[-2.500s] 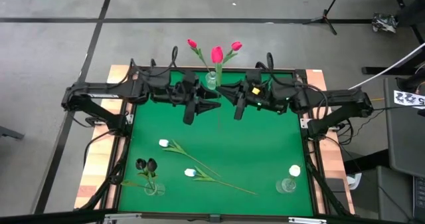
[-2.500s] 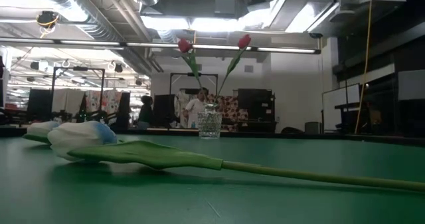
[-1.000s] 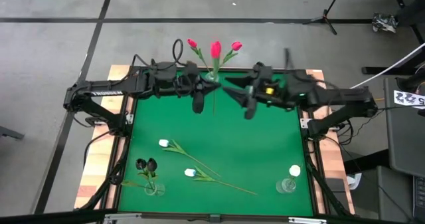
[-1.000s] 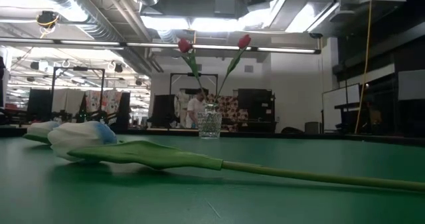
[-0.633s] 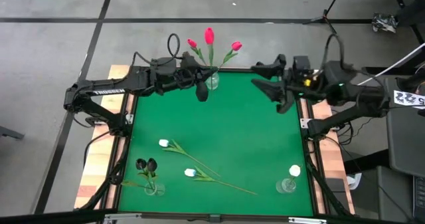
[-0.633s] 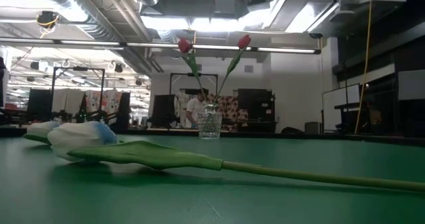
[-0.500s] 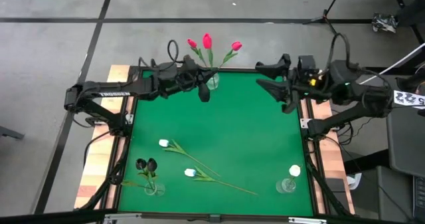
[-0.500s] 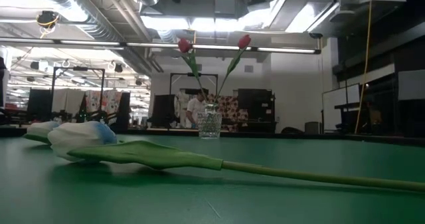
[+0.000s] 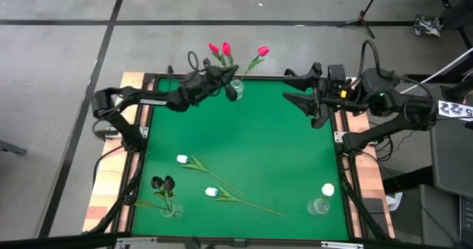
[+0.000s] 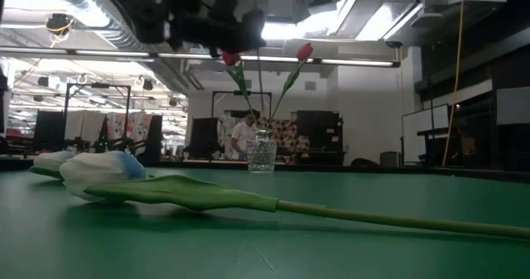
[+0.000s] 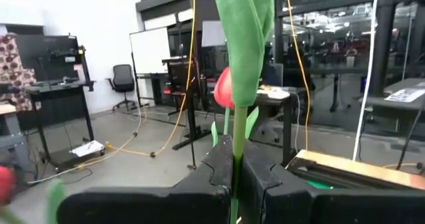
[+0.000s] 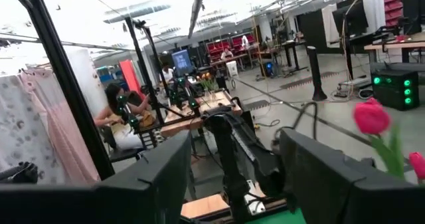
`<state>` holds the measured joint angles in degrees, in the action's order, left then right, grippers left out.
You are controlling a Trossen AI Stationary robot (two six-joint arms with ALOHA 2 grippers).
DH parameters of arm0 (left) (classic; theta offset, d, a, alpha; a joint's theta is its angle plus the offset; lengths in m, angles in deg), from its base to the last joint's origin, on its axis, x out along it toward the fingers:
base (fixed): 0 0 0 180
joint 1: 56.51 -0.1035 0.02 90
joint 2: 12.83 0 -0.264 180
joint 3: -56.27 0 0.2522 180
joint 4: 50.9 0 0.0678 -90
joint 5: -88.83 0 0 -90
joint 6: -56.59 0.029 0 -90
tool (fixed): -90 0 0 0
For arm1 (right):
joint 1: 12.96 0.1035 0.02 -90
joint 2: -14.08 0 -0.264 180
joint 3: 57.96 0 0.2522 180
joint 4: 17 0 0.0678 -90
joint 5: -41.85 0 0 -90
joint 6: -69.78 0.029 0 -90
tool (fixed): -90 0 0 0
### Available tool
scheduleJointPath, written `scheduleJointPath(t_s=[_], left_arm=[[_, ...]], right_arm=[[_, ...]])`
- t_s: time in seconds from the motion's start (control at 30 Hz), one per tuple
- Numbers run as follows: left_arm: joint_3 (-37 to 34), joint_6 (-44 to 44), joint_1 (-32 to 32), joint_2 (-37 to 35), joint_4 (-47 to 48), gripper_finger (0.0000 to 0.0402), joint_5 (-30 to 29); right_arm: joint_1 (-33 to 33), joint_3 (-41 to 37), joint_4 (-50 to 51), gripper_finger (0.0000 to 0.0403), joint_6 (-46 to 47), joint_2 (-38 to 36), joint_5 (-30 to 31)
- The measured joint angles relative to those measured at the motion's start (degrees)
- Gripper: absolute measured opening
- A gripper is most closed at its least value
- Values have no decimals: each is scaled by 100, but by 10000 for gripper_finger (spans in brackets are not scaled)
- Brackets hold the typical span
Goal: Sort flowers into vase by color
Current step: Put the pink flower into the top transparent vase
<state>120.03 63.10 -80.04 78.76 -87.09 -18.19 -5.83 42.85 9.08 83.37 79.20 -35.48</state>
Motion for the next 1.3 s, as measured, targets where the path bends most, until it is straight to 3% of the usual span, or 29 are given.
scheduleJointPath(t_s=[0.27,0.77,1.07,1.3], left_arm=[[164,-49,-215,465,25,0,-187],[118,-462,-265,901,-271,0,-109],[118,-475,-284,972,204,5,-192],[58,-982,-414,972,547,29,-223]], right_arm=[[0,0,20,230,-25,-117,-282],[-2,0,232,230,-232,-207,-171],[-2,0,332,230,-234,-207,-168],[-2,0,332,230,-363,-207,-167]])
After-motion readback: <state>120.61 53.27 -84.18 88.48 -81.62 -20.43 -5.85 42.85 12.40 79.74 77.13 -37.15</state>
